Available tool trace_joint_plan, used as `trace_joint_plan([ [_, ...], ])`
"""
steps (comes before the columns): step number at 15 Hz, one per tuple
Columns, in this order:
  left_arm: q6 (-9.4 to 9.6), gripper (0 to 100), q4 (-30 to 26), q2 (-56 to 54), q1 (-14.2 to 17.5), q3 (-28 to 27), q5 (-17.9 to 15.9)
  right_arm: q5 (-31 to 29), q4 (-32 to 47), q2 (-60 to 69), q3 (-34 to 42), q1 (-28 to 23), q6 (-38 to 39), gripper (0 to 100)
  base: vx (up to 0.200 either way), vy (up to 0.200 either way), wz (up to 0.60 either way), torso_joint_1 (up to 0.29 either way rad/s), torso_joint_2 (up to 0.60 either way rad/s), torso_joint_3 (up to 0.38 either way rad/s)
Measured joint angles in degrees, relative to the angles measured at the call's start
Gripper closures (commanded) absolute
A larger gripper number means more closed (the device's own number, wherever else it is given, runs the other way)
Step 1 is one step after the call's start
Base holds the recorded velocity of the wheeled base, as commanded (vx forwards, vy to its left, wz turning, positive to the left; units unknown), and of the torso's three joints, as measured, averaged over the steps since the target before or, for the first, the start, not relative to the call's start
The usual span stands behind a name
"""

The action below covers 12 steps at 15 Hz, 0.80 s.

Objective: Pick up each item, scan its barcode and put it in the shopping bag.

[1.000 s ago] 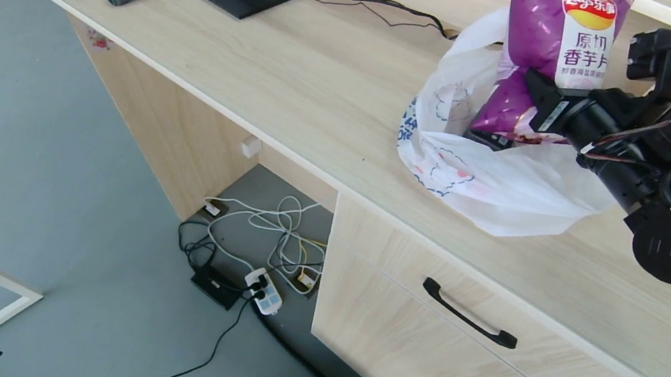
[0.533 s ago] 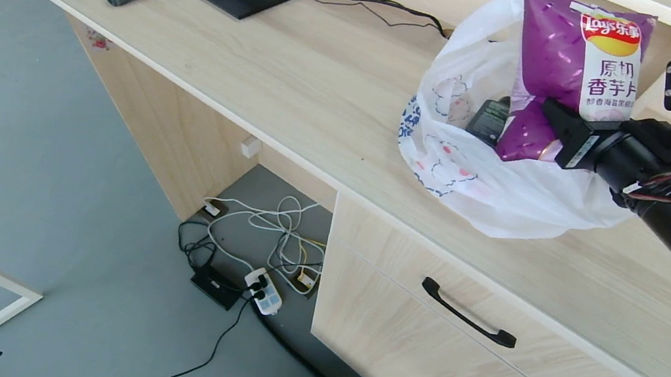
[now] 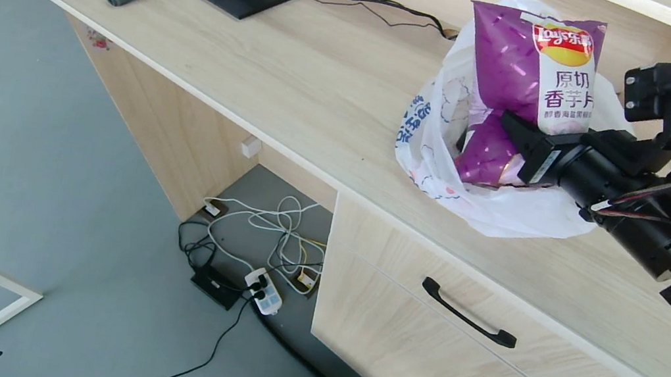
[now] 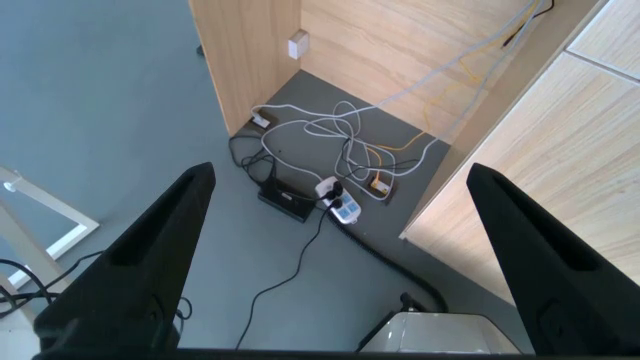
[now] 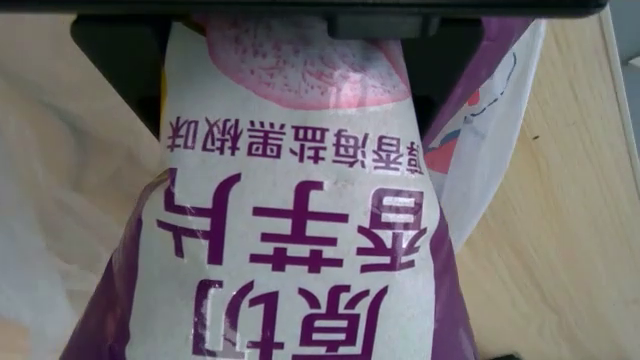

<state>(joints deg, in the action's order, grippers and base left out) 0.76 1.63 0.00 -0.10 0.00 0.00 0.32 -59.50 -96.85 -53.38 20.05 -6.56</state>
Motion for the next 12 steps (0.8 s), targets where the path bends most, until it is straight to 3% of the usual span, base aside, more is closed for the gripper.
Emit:
trace_joint_plan([
  [1,-0.05,0,0.0,0.0,0.0,0.0,0.0,-0.3,0.0,-0.2,-0.5,0.0,0.5,0,0.000,0.000,0.00,0.000,0.00,0.000],
  [12,-0.13,0,0.1,0.0,0.0,0.0,0.0,-0.3,-0.2,6.2,0.9,-3.1,1.8,0,0.000,0.000,0.00,0.000,0.00,0.000],
])
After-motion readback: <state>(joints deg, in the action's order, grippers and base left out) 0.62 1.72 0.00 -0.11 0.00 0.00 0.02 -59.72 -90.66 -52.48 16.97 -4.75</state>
